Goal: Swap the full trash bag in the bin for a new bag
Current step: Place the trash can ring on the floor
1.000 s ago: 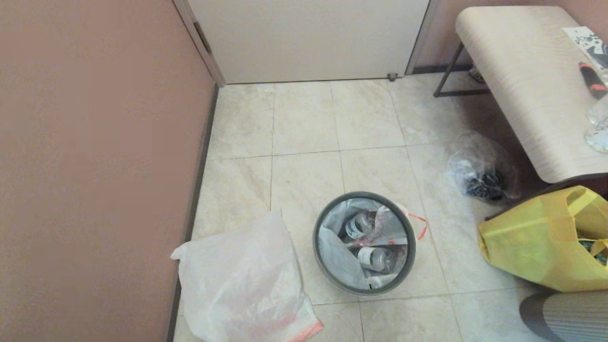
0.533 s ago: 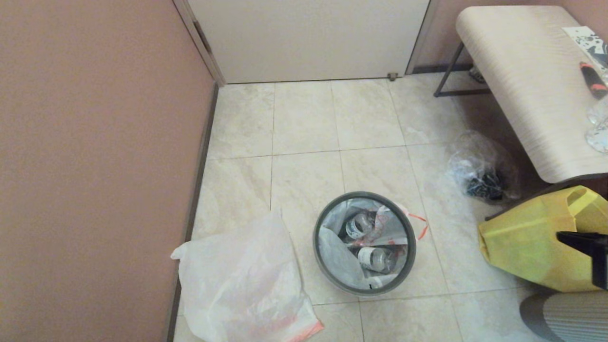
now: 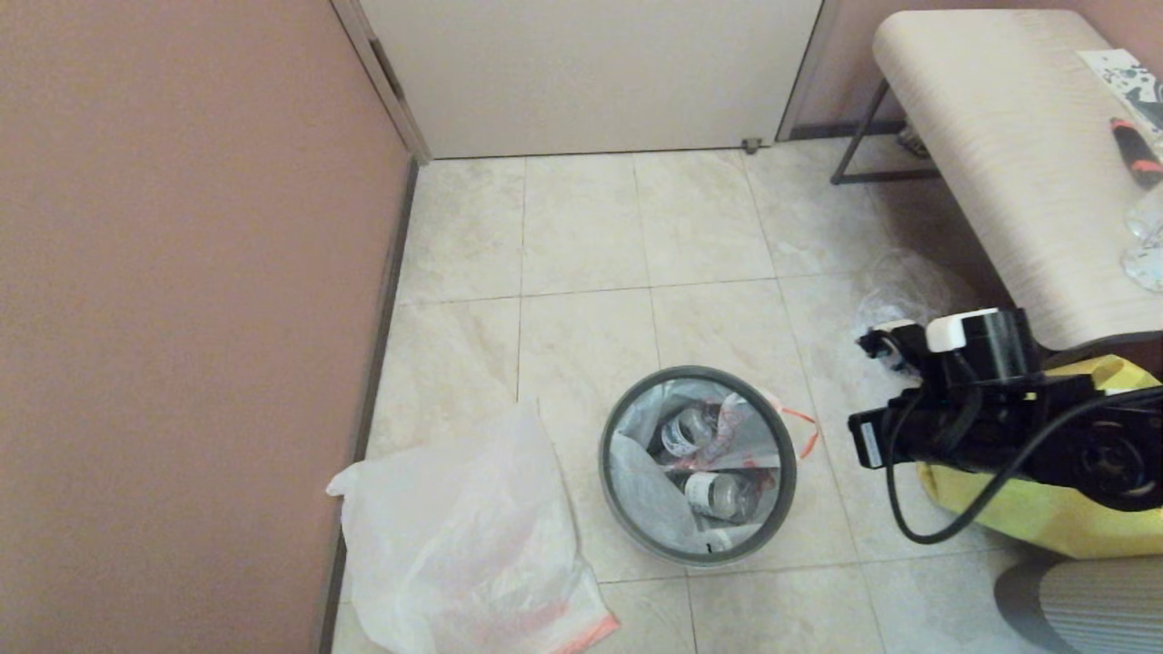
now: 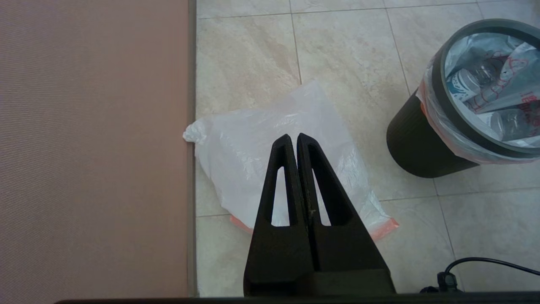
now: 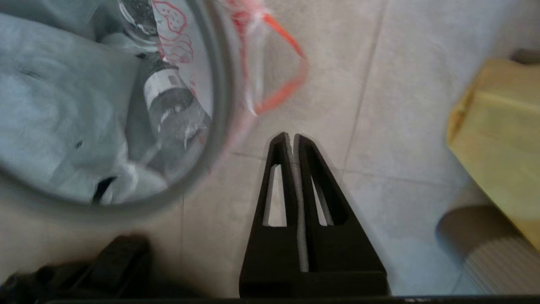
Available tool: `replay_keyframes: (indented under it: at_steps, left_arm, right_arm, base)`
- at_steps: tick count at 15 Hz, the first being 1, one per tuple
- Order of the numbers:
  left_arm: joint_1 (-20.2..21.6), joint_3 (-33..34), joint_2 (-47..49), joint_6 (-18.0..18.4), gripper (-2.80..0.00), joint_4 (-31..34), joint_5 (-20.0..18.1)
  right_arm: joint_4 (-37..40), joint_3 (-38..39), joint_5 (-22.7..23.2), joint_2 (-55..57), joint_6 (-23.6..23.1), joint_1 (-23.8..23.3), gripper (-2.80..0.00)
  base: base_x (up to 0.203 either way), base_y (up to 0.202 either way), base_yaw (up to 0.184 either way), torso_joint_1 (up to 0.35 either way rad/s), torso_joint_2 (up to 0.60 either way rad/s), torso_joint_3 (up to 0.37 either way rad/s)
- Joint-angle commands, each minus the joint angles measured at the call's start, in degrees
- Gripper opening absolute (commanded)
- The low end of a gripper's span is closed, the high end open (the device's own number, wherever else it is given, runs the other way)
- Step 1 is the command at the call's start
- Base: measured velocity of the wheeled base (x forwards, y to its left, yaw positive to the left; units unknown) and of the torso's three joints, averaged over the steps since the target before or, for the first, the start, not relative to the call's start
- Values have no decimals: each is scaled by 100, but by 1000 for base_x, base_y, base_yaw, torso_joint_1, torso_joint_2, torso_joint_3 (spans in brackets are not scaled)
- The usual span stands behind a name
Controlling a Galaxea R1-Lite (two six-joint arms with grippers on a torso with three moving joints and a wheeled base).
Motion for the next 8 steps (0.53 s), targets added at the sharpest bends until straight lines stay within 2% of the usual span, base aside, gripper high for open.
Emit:
replay_keyframes:
  at_steps: [1, 5, 8]
  left_arm:
    - [0, 0, -2, 0, -280, 0, -6]
    - [0, 0, -2, 0, -280, 0, 0]
    - [0, 0, -2, 0, -280, 0, 0]
  right_arm:
    - [-32, -266, -165, 702, 3, 221, 0]
    - [-85, -850, -463, 1414, 12, 284, 0]
    - [-153, -909, -495, 1598, 21, 310, 0]
  base:
    - [0, 0, 0, 0, 0, 0]
    - [0, 0, 0, 0, 0, 0]
    - [0, 0, 0, 0, 0, 0]
